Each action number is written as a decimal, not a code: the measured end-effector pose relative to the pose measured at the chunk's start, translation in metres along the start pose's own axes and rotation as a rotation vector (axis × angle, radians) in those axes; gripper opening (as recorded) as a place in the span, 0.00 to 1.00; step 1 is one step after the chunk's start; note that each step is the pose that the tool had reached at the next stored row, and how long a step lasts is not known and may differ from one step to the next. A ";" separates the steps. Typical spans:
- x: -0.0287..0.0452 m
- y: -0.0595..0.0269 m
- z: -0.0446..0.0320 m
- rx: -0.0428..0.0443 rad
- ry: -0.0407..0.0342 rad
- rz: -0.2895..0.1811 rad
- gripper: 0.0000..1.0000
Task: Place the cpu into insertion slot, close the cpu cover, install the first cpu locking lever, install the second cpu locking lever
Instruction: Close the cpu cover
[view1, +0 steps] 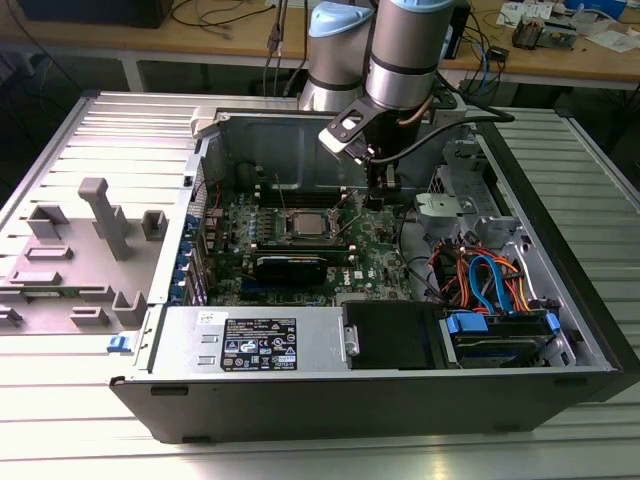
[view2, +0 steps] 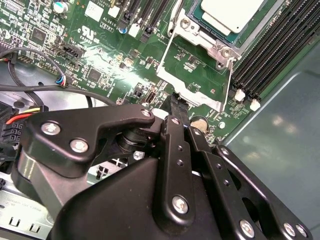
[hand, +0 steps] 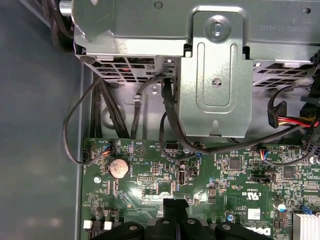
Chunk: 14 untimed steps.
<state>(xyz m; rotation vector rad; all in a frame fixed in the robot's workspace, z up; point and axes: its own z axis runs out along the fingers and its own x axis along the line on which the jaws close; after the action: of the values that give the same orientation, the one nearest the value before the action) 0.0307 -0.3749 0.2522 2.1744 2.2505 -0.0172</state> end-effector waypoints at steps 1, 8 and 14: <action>0.0000 -0.0002 0.0000 0.0000 -0.0001 0.000 0.11; 0.0001 -0.0018 0.0000 0.0000 0.0000 0.000 0.11; 0.0001 -0.0030 0.0000 0.0000 0.0000 0.000 0.11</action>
<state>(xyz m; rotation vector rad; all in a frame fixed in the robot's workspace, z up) 0.0277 -0.3749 0.2522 2.1744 2.2504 -0.0172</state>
